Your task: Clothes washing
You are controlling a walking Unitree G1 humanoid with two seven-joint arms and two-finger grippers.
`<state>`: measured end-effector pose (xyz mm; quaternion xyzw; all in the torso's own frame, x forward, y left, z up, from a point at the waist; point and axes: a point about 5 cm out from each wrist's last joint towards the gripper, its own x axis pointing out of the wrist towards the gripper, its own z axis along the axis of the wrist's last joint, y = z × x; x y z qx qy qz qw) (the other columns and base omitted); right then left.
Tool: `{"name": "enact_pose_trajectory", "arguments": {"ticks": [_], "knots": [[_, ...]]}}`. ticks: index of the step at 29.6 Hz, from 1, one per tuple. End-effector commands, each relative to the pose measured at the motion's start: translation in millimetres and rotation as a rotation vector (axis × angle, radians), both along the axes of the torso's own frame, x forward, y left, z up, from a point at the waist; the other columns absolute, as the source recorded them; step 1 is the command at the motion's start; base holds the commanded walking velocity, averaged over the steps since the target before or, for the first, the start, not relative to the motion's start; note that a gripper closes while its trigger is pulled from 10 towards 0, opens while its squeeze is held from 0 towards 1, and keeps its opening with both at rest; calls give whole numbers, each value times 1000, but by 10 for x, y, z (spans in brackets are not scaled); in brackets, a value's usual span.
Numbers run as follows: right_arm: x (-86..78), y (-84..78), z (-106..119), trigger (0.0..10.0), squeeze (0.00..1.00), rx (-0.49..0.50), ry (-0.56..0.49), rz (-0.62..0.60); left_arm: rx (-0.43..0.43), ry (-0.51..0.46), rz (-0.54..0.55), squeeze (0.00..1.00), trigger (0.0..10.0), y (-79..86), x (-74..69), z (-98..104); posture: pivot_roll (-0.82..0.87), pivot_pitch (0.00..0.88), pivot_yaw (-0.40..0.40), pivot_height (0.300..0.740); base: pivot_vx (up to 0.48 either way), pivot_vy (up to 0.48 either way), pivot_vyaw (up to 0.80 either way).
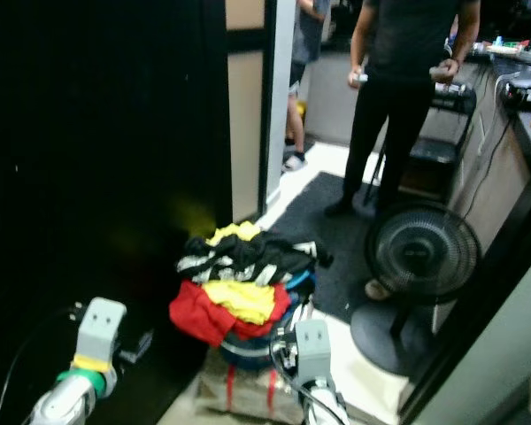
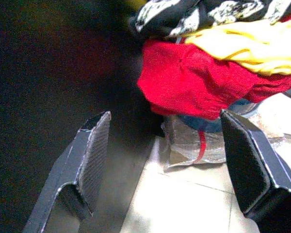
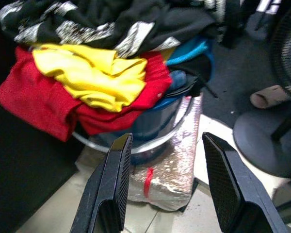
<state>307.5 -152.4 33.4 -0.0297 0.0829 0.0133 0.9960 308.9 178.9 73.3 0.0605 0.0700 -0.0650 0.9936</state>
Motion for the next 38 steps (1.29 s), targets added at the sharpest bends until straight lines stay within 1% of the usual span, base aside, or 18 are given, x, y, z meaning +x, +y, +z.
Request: {"name": "enact_pose_trajectory", "arguments": {"ticks": [1,7,16,20,25,38], "knots": [[0,3,-8,10000,0,1,5,-7,11,4,11,0,10000,28,0,-13,-30,30,72,740,435,0,0],[2,4,-15,10000,0,-4,7,-6,15,-2,14,0,10000,51,0,2,-25,28,71,740,436,0,0],[-4,10,-26,10000,0,-9,12,-2,14,-3,13,0,10000,41,2,-7,-25,31,70,740,435,0,0],[-7,4,-32,10000,0,-13,14,-1,6,15,24,0,10000,49,4,-26,-26,30,68,740,343,0,0],[-7,-1,-34,10000,0,-18,17,1,-5,39,13,0,10000,45,7,-51,-26,25,67,740,0,0,0],[-5,-7,-40,10000,0,-31,20,7,3,47,-16,0,10000,-5,0,-76,-28,15,68,740,0,0,0]]}}
